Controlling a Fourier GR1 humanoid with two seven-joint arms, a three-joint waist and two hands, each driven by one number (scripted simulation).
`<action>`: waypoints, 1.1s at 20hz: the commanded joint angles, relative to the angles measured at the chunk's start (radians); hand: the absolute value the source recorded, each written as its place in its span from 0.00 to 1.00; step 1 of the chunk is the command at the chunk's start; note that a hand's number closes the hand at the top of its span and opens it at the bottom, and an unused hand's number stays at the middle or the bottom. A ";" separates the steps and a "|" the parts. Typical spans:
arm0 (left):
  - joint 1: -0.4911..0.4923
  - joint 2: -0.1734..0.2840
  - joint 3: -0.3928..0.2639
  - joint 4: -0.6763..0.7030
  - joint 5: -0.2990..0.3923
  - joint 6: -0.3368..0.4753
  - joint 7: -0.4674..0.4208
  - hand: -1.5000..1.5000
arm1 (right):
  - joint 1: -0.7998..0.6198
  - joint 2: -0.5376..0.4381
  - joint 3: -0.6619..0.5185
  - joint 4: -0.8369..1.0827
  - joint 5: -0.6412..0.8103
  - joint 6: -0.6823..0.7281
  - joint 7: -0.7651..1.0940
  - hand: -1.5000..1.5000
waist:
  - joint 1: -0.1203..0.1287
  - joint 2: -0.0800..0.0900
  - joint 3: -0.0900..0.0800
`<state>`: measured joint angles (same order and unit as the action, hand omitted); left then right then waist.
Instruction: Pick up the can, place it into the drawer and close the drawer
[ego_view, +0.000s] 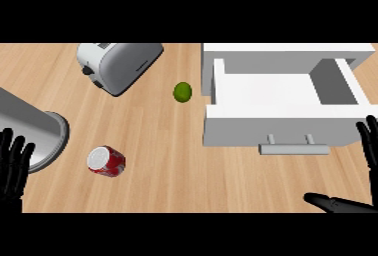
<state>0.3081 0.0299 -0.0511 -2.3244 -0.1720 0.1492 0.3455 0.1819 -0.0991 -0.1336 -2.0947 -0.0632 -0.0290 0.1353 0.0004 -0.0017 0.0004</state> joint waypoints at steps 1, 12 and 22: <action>0.091 -0.024 -0.077 -0.078 -0.054 -0.007 0.036 0.00 | 0.070 -0.012 -0.040 -0.104 -0.048 0.024 0.060 0.00 | -0.001 -0.001 0.000; 0.046 -0.027 0.028 -0.177 0.060 0.032 0.189 0.00 | 0.172 -0.001 -0.148 -0.001 -0.143 0.176 -0.116 0.00 | -0.002 0.000 0.000; 0.045 -0.030 0.073 -0.116 0.266 0.070 0.165 0.00 | 0.212 -0.029 -0.256 -0.039 -0.233 0.267 -0.081 0.00 | -0.002 0.000 -0.001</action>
<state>0.3775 0.0031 0.0086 -2.4547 0.0339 0.2079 0.5044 0.3793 -0.1364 -0.3736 -2.1240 -0.2924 0.2095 0.0558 -0.0006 -0.0021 -0.0001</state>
